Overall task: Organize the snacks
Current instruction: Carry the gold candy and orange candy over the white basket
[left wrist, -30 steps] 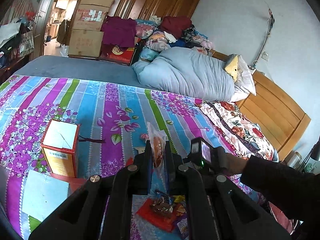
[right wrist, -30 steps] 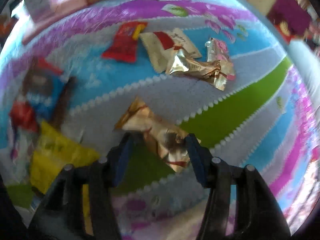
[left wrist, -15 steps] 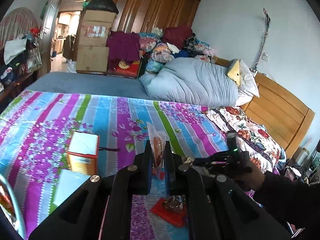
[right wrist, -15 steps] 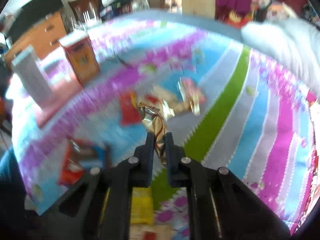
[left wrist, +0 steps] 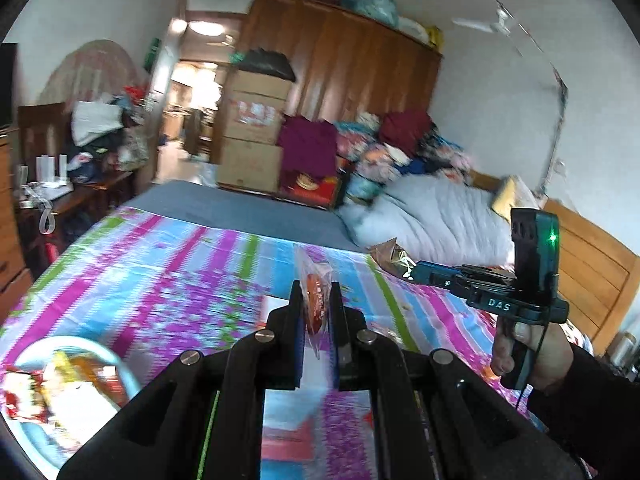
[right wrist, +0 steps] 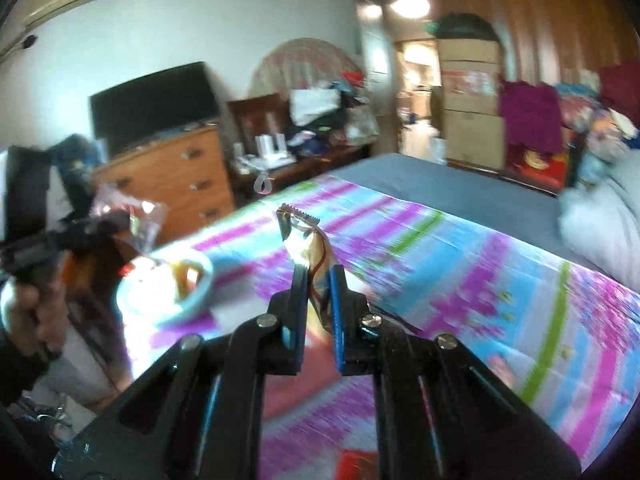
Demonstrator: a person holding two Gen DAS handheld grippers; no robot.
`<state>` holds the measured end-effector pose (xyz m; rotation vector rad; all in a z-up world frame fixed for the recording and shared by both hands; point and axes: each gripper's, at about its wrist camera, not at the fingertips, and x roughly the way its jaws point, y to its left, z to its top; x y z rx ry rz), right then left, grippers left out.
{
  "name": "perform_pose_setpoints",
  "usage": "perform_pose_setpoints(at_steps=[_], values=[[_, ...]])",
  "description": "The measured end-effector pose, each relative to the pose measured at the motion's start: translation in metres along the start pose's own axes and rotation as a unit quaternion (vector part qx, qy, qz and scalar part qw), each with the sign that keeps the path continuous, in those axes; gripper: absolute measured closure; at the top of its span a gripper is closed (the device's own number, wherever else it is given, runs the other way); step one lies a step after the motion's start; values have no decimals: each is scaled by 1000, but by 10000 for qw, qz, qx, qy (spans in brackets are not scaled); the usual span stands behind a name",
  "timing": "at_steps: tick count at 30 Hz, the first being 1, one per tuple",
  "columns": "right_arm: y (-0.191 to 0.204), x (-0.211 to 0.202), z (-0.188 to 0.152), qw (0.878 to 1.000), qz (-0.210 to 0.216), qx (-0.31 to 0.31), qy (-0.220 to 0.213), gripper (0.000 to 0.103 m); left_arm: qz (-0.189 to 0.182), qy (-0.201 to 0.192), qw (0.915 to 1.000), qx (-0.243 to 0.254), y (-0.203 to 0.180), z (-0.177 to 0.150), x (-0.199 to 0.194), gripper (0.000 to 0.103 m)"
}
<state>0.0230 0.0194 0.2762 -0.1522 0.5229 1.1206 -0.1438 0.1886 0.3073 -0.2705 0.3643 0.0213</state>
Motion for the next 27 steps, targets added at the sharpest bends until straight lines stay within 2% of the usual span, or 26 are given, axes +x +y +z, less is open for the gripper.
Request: perform_pose_setpoints(at_steps=[7, 12, 15, 19, 27], values=[[73, 59, 33, 9974, 695, -121, 162, 92, 736, -426, 9951, -503, 98, 12, -73, 95], [129, 101, 43, 9930, 1057, -323, 416, 92, 1151, -538, 9883, -850, 167, 10, -107, 95], [155, 129, 45, 9896, 1226, -415, 628, 92, 1290, -546, 9852, -992, 197, 7, -115, 95], [180, 159, 43, 9852, 1332, -562, 923, 92, 1299, -454, 9837, -1162, 227, -6, -115, 95], [216, 223, 32, 9747, 1461, -691, 1546, 92, 1284, -141, 9812, -1431, 262, -35, -94, 95]])
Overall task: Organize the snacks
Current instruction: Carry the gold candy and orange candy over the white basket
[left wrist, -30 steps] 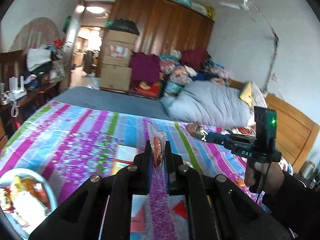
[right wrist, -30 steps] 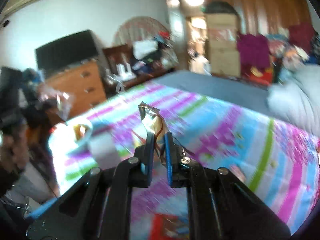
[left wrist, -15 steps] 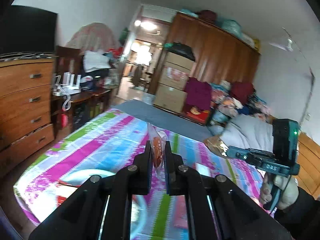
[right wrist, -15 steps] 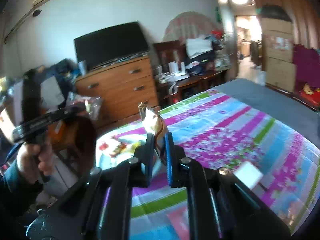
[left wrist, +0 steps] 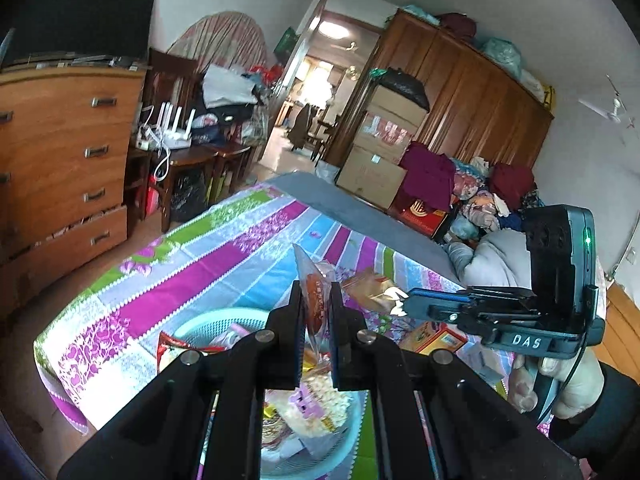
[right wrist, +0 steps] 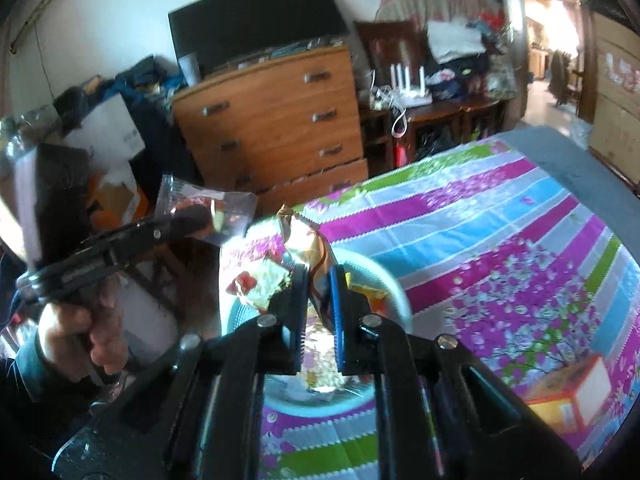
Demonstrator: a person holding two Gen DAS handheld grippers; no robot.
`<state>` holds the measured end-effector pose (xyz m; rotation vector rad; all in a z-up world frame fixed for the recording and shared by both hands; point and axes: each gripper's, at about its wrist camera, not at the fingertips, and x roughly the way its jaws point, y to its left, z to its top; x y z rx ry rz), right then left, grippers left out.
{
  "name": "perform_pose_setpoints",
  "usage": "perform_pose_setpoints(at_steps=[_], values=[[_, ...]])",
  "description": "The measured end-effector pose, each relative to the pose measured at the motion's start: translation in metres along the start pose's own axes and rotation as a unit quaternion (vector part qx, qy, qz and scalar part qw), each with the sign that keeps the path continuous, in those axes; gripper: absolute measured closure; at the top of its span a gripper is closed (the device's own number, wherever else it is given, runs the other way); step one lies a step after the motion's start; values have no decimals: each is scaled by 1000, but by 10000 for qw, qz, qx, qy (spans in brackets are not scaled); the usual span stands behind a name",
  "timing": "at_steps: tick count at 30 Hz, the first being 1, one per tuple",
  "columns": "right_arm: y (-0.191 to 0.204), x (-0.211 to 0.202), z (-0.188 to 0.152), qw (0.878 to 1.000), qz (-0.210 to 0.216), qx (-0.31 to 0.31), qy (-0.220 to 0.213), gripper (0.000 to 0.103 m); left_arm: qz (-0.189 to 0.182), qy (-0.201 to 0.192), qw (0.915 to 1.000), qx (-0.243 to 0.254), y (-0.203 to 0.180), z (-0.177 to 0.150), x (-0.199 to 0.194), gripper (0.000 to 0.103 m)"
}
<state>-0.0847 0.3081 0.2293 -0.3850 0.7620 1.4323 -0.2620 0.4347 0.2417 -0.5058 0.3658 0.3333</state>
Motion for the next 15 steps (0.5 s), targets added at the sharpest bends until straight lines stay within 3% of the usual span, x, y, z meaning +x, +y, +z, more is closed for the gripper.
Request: perform_pose_setpoints(at_steps=[8, 15], values=[[11, 34, 2, 9994, 18, -36, 329, 91, -1, 288, 9995, -90, 16, -7, 21, 95], [10, 41, 1, 9993, -26, 23, 384, 89, 93, 375, 9991, -164, 25, -10, 26, 84]])
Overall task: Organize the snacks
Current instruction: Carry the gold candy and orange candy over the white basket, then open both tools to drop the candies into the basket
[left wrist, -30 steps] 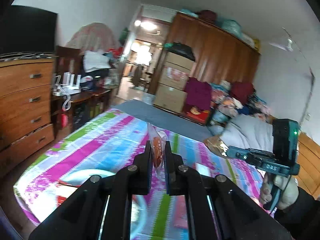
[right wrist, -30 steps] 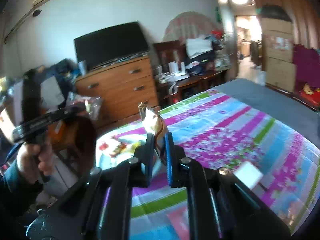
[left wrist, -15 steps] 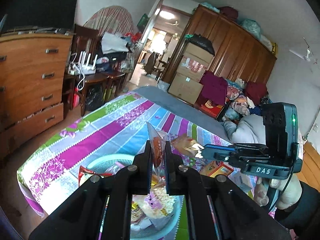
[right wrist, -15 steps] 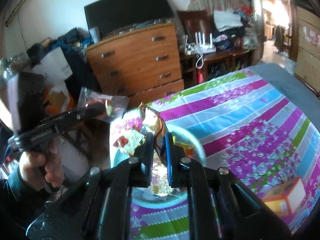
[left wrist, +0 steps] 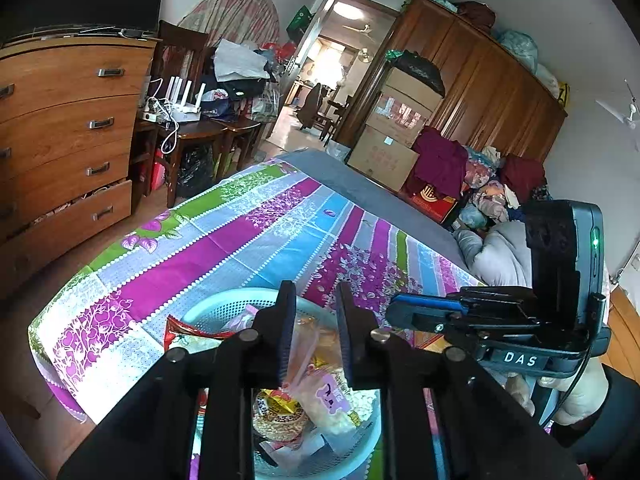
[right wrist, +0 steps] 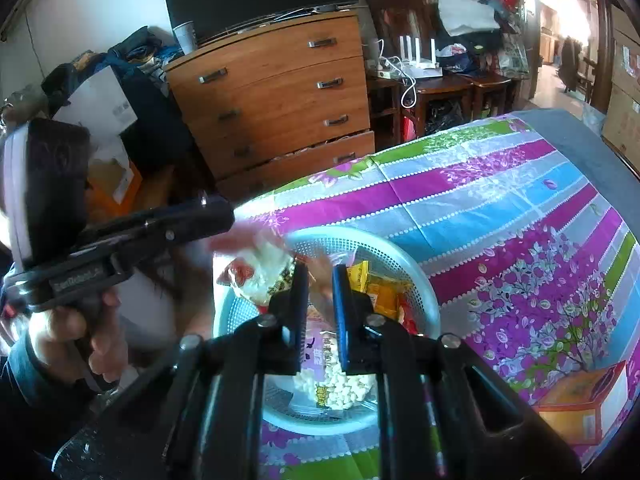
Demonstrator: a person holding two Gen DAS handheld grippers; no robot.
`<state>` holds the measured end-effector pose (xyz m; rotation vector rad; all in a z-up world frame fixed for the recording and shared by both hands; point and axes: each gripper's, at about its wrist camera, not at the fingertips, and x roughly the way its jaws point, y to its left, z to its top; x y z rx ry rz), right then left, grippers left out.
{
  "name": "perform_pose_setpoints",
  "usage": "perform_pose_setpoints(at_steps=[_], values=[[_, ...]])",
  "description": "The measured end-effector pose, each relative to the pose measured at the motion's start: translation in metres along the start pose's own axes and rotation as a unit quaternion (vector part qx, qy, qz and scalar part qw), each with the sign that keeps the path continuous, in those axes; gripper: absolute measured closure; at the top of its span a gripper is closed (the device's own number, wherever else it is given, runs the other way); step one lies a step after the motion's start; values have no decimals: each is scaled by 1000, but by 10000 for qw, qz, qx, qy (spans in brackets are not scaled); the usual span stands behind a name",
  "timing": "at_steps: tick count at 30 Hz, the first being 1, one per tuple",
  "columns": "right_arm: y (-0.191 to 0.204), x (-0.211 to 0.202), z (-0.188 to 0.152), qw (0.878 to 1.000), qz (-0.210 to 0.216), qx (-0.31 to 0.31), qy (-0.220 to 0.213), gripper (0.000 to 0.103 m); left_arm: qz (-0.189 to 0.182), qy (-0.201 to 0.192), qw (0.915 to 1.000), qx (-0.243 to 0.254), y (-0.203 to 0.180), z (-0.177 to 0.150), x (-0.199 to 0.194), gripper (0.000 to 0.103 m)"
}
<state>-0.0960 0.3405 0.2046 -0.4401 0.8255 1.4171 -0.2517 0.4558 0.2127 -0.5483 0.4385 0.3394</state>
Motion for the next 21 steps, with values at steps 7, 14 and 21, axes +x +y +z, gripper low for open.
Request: perform_pose_setpoints(at_steps=[7, 14, 21], values=[[-1, -3, 1, 10000, -39, 33, -85, 89, 4, 17, 10000, -50, 3, 0, 0, 84], [-4, -12, -7, 9996, -70, 125, -224, 67, 18, 0, 10000, 23, 1, -4, -1, 60], [-2, -36, -30, 9984, -135, 274, -472, 14, 636, -247, 9965, 472, -21, -11, -9, 20]])
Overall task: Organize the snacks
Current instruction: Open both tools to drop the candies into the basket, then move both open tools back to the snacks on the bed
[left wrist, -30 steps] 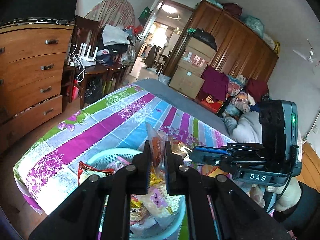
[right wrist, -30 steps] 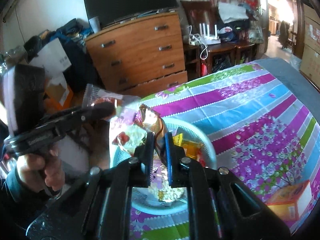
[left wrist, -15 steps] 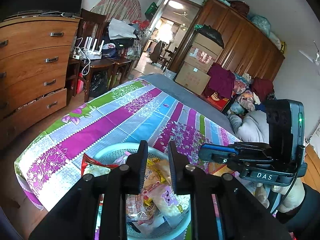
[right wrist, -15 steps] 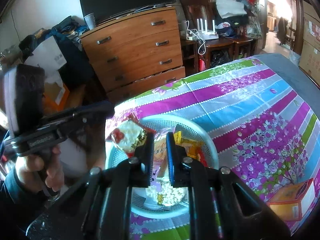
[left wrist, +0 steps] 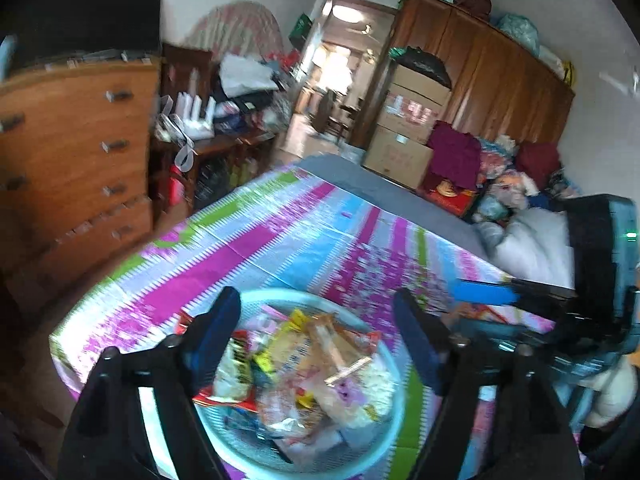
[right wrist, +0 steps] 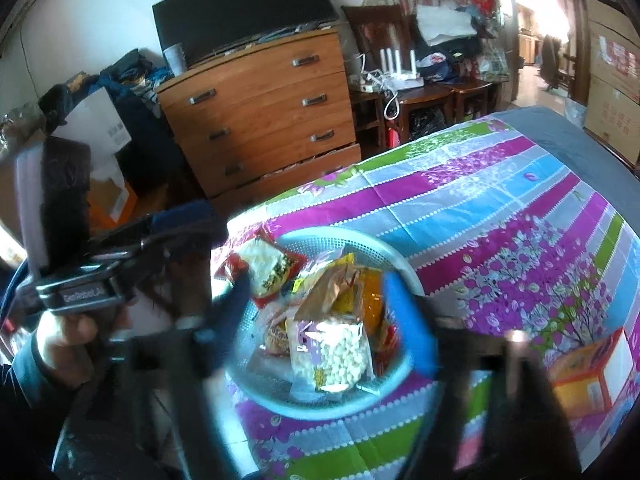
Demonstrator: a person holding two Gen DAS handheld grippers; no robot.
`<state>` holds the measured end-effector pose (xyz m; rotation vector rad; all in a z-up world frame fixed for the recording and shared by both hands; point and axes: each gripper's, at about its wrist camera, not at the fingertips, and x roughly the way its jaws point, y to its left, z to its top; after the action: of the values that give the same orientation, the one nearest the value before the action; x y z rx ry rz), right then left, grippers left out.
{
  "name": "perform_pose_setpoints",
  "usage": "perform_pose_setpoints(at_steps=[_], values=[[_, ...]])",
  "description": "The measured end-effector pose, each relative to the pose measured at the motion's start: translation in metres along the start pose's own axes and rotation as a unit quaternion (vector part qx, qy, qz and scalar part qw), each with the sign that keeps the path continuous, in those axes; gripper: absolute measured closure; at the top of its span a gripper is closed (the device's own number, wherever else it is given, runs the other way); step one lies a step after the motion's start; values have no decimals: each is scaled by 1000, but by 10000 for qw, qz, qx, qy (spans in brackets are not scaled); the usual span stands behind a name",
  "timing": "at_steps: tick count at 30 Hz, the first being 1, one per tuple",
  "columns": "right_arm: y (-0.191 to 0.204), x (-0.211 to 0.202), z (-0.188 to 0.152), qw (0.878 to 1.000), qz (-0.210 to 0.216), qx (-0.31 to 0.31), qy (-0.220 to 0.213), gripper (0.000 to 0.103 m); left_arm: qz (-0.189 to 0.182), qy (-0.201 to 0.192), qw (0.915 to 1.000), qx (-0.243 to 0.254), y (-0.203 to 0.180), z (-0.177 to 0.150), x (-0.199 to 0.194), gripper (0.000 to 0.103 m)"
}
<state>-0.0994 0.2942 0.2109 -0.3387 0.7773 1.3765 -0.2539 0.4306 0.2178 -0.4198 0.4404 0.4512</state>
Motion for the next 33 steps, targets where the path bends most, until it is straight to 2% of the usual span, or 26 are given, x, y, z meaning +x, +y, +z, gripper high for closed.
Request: perform_pose_setpoints(at_steps=[4, 9, 14, 19, 22, 33], values=[[6, -19, -20, 9999, -74, -22, -107, 12, 623, -252, 9976, 163, -7, -4, -7, 11], [14, -40, -59, 9998, -200, -69, -60, 12, 1072, -211, 9939, 137, -7, -10, -7, 9], [10, -59, -102, 9994, -283, 185, 65, 12, 1535, -230, 9878, 114, -9, -13, -10, 9], [-3, -74, -143, 9973, -407, 557, 245, 12, 1687, -252, 9851, 196, -17, -16, -13, 9], [-15, -83, -164, 9944, -475, 875, 341, 12, 1655, -233, 9857, 234, -25, -17, -14, 9], [-31, -114, -210, 9889, -659, 1298, 306, 12, 1610, -306, 9857, 400, -67, -27, -22, 9]])
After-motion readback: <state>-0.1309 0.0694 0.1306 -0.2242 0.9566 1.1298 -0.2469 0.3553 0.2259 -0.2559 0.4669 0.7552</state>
